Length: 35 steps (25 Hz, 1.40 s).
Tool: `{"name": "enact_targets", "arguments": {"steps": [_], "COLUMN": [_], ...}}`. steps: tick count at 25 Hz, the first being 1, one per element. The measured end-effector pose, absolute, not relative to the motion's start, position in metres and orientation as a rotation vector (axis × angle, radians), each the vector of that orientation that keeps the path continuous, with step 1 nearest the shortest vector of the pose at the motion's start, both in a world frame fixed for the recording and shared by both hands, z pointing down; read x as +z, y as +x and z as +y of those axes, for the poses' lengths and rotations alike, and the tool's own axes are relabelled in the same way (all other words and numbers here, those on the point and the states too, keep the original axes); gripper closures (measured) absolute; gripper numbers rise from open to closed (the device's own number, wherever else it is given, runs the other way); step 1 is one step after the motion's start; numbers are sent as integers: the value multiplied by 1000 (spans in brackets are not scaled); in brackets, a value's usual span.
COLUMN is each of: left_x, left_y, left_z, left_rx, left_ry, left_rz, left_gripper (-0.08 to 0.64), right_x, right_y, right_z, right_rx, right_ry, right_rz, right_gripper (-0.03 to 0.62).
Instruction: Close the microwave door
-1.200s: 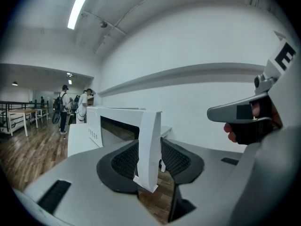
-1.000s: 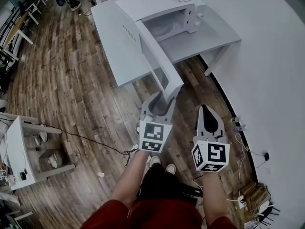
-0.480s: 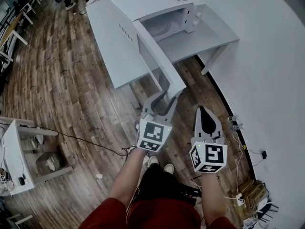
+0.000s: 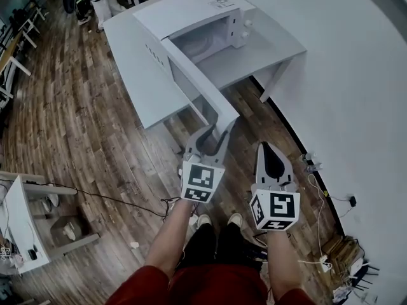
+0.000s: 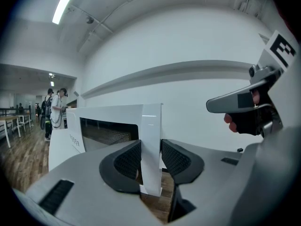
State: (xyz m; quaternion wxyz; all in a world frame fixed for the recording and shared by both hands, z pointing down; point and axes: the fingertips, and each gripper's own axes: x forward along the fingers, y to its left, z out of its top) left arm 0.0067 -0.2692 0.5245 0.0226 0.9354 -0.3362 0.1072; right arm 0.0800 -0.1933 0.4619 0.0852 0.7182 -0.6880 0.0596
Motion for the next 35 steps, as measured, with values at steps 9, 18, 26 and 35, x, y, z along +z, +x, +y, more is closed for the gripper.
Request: {"name": "enact_targets", "arguments": {"steps": [9, 18, 26, 35], "left_x": [524, 525, 527, 527], "left_y": [49, 95, 138, 175], "left_z": [-281, -312, -344, -383], "left_rx": [351, 339, 354, 345], "left_ry": [2852, 2738, 2644, 2618], "left_rz": [-1144, -1353, -1485, -1554], "left_gripper": [408, 408, 413, 414], "right_x": [454, 459, 454, 454], "right_y": [136, 194, 244, 280], "right_z": [-215, -260, -290, -331], "right_rx": [159, 148, 140, 116], "right_ry": [2120, 1979, 1905, 1864], "right_rz": [-2128, -2265, -2371, -2399], "right_gripper": [565, 565, 565, 565]}}
